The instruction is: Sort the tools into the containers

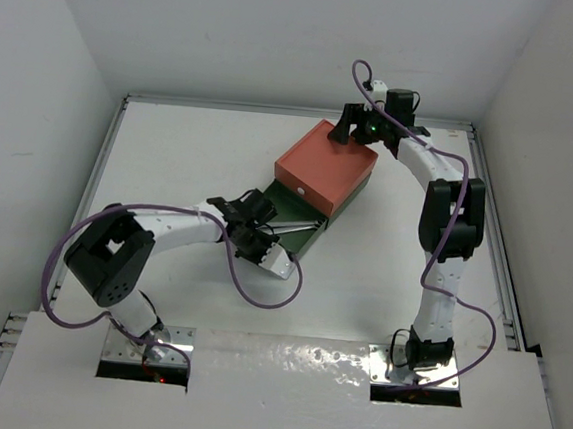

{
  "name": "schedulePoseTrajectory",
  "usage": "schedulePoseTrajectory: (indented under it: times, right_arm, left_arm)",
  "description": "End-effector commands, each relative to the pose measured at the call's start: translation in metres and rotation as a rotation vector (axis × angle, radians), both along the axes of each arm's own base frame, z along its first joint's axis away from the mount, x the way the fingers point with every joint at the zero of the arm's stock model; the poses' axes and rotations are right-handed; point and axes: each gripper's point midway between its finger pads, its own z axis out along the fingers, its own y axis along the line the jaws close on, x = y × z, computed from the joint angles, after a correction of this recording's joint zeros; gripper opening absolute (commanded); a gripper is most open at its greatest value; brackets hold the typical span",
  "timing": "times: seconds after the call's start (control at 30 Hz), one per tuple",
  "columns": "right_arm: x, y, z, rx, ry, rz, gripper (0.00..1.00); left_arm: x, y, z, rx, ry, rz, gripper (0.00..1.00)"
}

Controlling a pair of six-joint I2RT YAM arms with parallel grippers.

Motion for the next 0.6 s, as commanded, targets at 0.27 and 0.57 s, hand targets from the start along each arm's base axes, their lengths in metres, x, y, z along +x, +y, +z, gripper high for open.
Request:
schedulePoseTrajectory:
  times: [0.27, 0.57]
  right_arm:
    - [-0.016, -0.006, -0.019, -0.048, 0.061, 0.005, 0.79]
    - [-0.02, -0.005, -0.021, -0.048, 0.066, 0.022, 0.79]
  left_arm:
    - [0.047, -0.041, 0.036, -0.146, -0.208, -0.035, 0.0]
    - [0.062, -0.051, 0.031, -0.14, -0.266, -0.107, 0.0]
